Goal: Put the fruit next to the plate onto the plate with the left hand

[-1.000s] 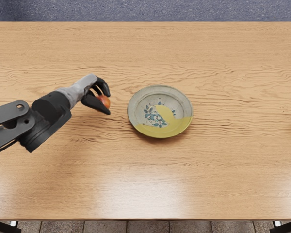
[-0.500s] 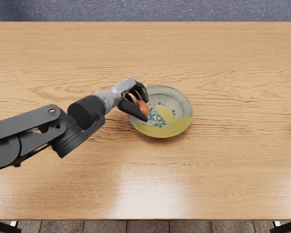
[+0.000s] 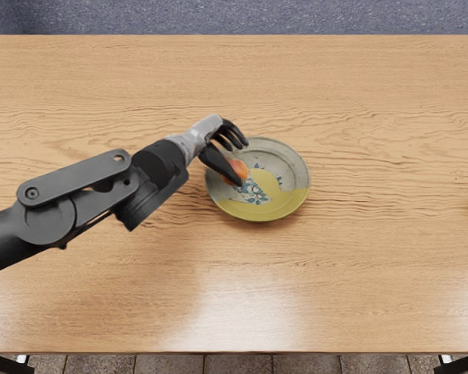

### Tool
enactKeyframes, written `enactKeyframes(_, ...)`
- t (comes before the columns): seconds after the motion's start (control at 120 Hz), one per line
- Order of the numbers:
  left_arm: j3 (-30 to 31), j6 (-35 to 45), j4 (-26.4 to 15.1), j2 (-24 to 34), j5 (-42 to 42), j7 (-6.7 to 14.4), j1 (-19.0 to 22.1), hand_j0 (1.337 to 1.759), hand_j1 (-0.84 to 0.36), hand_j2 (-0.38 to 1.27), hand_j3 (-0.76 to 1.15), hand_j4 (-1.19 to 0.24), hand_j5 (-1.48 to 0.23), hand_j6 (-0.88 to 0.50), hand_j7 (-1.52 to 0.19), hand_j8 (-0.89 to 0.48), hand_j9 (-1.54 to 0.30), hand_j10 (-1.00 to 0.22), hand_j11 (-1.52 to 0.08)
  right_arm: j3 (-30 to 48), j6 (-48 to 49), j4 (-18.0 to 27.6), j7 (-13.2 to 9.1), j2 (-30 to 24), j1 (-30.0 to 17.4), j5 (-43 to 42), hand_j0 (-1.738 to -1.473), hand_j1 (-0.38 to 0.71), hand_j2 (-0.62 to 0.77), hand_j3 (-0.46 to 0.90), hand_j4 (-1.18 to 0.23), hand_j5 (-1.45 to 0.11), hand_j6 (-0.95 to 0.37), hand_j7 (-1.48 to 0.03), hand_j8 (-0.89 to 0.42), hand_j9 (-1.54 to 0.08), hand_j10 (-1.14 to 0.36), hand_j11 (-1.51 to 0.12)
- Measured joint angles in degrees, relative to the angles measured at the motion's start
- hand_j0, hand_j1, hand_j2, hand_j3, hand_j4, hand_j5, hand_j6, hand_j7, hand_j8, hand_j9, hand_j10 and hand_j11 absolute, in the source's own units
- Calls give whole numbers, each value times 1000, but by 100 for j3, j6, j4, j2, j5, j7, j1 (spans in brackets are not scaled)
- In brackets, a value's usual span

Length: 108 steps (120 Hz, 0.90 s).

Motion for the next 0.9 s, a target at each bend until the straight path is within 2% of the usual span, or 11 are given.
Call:
enactKeyframes(0.108,-10,3,4,12,4,-3,7,1656,10,215,0,-396,-565,-313,-555,-242,-543,-294,-537,1,0,1,-1,0,5,4,-1658,-349,0,0,0,0,0,0,0,0,0,0)
enactKeyframes(0.217,-41,9,-25,56,-21,-4,23,1657,114,133,0,-263,-372,-215,-366,-173,-359,-203,-355,1,0,1,0,0,7,3,-1658,-349,0,0,0,0,0,0,0,0,0,0)
enactKeyframes(0.267,-131,8,-163,231,-304,-4,45,1657,160,105,0,-211,-297,-173,-292,-140,-286,-164,-284,1,1,1,-1,0,7,4,-1658,-349,0,0,0,0,0,0,0,0,0,0)
enactKeyframes(0.325,-376,-38,-453,513,-1298,-4,1,1657,202,80,0,-162,-228,-134,-225,-109,-220,-127,-219,3,4,7,-1,0,7,5,-1658,-349,0,0,0,0,0,0,0,0,0,0)
enactKeyframes(0.367,-566,-411,-629,761,-2048,-4,-6,1657,226,66,0,-136,-190,-113,-187,-93,-184,-107,-182,5,6,25,-2,0,7,8,-1658,-349,0,0,0,0,0,0,0,0,0,0)
enactKeyframes(0.442,-901,-1708,-823,1887,-3346,-4,86,1658,258,47,0,-100,-138,-84,-136,-70,-133,-80,-132,9,7,55,-2,0,7,16,-1658,-349,0,0,0,0,0,0,0,0,0,0)
enactKeyframes(0.508,-1041,-2905,-1015,3052,-4519,-4,639,1658,279,35,0,-76,-105,-65,-103,-55,-102,-62,-101,14,8,69,-2,0,3,23,-1658,-349,0,0,0,0,0,0,0,0,0,0)
enactKeyframes(0.617,-1149,-4396,-1159,3850,-6363,-4,829,1658,301,23,0,-51,-69,-45,-69,-39,-67,-43,-67,17,11,82,-3,0,-11,29,-1658,-349,0,0,0,0,0,0,0,0,0,0)
enactKeyframes(0.708,-1175,-4894,-1205,5013,-7966,-4,888,1658,313,15,0,-37,-51,-33,-50,-29,-49,-32,-49,18,13,86,-3,0,-16,31,-1658,-349,0,0,0,0,0,0,0,0,0,0)
enactKeyframes(0.767,-1177,-5046,-1219,5535,-8691,-4,1033,1658,318,12,0,-30,-42,-27,-42,-24,-41,-27,-41,18,15,91,-3,0,-17,32,-1658,-349,0,0,0,0,0,0,0,0,0,0)
enactKeyframes(0.9,-1104,-5195,-1233,5835,-9490,-4,1182,1658,325,7,0,-18,-30,-16,-30,-15,-29,-18,-29,18,17,104,-4,0,-18,32,-1658,-349,0,0,0,0,0,0,0,0,0,0)
